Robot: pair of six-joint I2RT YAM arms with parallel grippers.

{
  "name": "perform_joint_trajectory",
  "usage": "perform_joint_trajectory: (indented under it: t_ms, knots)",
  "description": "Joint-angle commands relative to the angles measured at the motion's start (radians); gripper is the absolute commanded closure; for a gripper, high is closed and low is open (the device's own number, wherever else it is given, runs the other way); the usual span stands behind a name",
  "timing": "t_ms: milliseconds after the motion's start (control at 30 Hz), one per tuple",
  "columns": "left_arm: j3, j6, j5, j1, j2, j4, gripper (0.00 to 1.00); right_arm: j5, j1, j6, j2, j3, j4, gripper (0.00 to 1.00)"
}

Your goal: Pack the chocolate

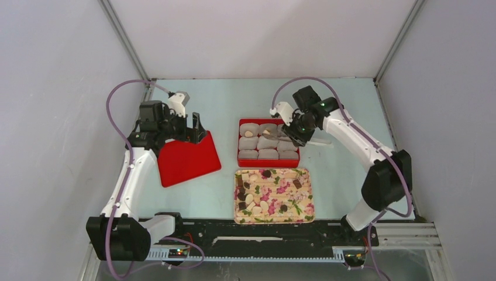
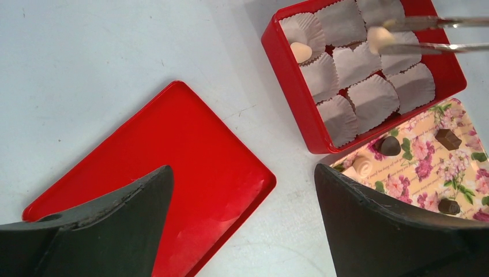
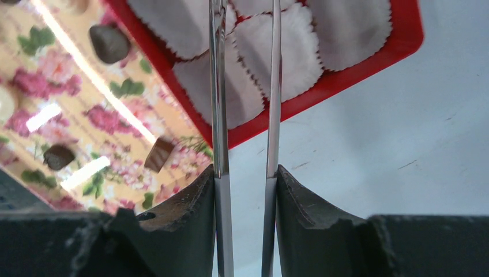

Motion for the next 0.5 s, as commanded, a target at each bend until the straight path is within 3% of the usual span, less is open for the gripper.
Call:
perform_joint_trajectory:
  t_ms: [0,467]
  knots:
    - [-0.037,0.021,0.018,0.002,-0.034,0.027,0.02,-0.002,-0.038,0.071,0.069,0.126,0.076,0.76]
    - [-0.051,0.016,0.026,0.002,-0.031,0.043,0.02,-0.004,-0.058,0.084,0.224,0.181,0.064,0.71]
